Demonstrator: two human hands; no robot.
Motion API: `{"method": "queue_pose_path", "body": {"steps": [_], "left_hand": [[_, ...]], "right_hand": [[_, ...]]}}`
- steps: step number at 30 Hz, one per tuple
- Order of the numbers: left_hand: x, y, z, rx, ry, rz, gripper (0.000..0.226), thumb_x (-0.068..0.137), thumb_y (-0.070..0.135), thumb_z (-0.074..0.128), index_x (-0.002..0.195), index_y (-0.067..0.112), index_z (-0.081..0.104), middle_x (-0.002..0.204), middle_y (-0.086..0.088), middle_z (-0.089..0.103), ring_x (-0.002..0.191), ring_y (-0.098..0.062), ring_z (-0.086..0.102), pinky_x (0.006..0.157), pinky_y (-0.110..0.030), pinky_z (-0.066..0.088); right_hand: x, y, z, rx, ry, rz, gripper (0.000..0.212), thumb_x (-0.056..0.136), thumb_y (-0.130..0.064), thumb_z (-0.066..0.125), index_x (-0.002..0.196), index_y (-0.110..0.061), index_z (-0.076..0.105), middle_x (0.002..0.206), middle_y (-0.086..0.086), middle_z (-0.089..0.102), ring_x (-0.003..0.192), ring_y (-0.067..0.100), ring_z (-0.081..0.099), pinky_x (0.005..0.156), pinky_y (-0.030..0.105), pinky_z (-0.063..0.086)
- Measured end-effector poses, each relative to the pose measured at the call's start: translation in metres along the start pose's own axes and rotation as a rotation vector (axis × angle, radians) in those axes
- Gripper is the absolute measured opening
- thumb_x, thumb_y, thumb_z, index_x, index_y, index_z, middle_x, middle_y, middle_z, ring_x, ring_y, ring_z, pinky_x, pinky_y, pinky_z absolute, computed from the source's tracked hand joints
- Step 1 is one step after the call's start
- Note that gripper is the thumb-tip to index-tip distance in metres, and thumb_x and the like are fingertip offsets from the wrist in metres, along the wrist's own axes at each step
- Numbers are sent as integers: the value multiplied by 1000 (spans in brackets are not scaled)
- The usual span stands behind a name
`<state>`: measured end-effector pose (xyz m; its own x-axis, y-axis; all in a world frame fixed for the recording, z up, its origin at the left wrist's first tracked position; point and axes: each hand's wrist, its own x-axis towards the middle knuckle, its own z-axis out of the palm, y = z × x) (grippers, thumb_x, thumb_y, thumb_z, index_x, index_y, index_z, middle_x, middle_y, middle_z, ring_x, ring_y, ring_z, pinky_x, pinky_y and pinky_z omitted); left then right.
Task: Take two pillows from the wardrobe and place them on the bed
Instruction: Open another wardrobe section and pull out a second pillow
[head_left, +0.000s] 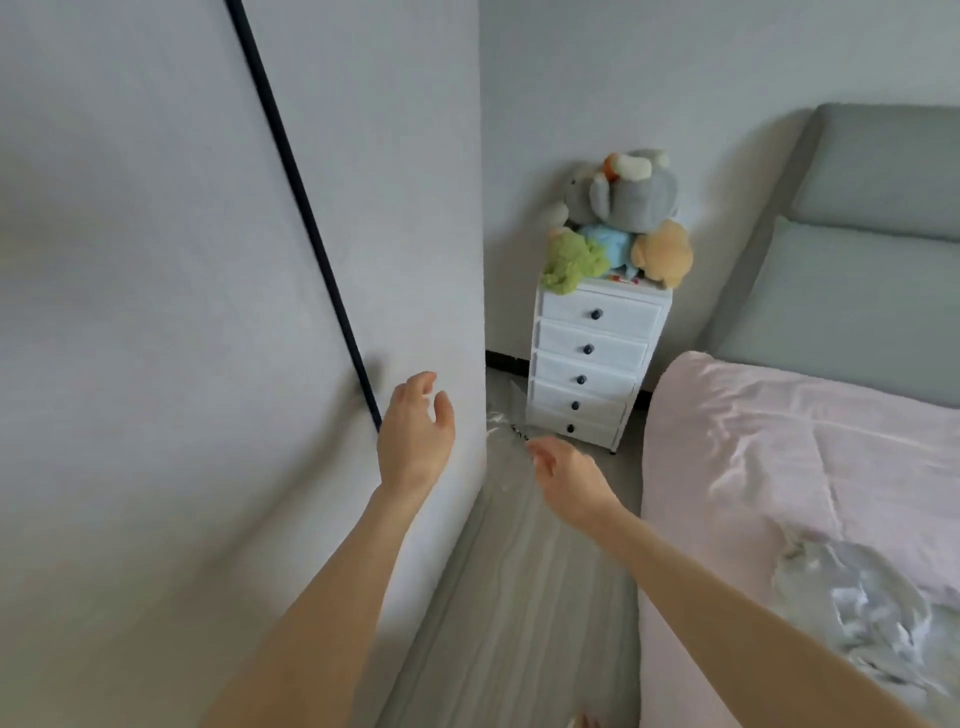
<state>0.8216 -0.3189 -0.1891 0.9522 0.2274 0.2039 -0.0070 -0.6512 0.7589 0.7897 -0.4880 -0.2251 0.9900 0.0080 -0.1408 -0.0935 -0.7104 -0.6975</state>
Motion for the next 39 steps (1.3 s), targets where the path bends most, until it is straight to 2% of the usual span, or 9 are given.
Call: {"method": "queue_pose_path", "body": {"steps": [3, 8, 12, 16, 20, 23, 28, 33, 39], "left_hand": [[40, 13, 11, 23, 260, -24, 24, 91, 13, 49, 114, 10, 56, 112, -9, 62, 93, -23, 61, 74, -32, 48], [69, 23, -4, 176, 552, -21, 13, 87, 6, 56, 99, 4, 62, 85, -12, 67, 71, -27, 62, 64, -39, 53], [82, 24, -16, 246, 656, -88, 5, 87, 11, 59, 88, 7, 60, 74, -8, 65, 61, -24, 59, 55, -35, 50], [87, 14, -20, 326, 692, -168, 13, 88, 19, 59, 97, 9, 58, 80, -5, 66, 63, -20, 60, 55, -31, 47], [84, 19, -11, 482, 759, -263, 15, 86, 18, 61, 96, 7, 60, 82, -6, 68, 61, -23, 63, 53, -28, 44], [95, 20, -10, 514, 865, -372, 16, 87, 24, 60, 92, 10, 59, 80, -3, 68, 62, -22, 62, 53, -27, 41], [115, 36, 5, 442, 991, -635, 13, 88, 27, 53, 81, 17, 50, 68, 1, 62, 63, -27, 59, 56, -28, 38], [109, 60, 20, 411, 1044, -705, 19, 86, 24, 55, 74, 20, 40, 69, 0, 62, 66, -29, 58, 56, -28, 36], [56, 95, 56, 450, 1075, -682, 20, 85, 24, 60, 73, 16, 46, 68, 5, 61, 66, -22, 62, 60, -30, 47]], "right_hand": [[74, -4, -19, -4, -30, -178, 31, 95, -14, 38, 121, -15, 54, 98, 3, 67, 76, 16, 59, 65, 22, 40], [151, -50, -18, 75, 34, -616, 29, 91, -4, 46, 117, -10, 57, 110, 6, 64, 99, 19, 61, 80, 23, 44], [195, -96, -4, 11, 103, -1057, 40, 81, 6, 53, 119, -7, 55, 115, 12, 59, 107, 23, 54, 83, 30, 50], [220, -121, 17, -96, 177, -1403, 52, 77, 6, 47, 128, -8, 46, 132, 17, 52, 128, 27, 40, 106, 40, 35], [241, -123, 23, -302, 172, -1622, 57, 76, -4, 43, 132, -14, 43, 145, 8, 34, 135, 26, 28, 109, 58, 25], [258, -125, 24, -430, 161, -1735, 61, 74, -6, 43, 135, -15, 43, 151, 6, 27, 139, 26, 23, 109, 59, 22], [289, -134, 6, -460, 45, -1872, 57, 73, -6, 45, 129, -12, 50, 148, 8, 33, 138, 27, 24, 110, 57, 17], [279, -141, -16, -374, -142, -1819, 54, 66, -7, 61, 120, -9, 57, 143, 12, 43, 134, 32, 36, 105, 60, 25], [261, -121, -37, -91, -491, -1892, 48, 80, 0, 51, 127, -1, 49, 135, 17, 50, 126, 33, 45, 101, 55, 39]]}}
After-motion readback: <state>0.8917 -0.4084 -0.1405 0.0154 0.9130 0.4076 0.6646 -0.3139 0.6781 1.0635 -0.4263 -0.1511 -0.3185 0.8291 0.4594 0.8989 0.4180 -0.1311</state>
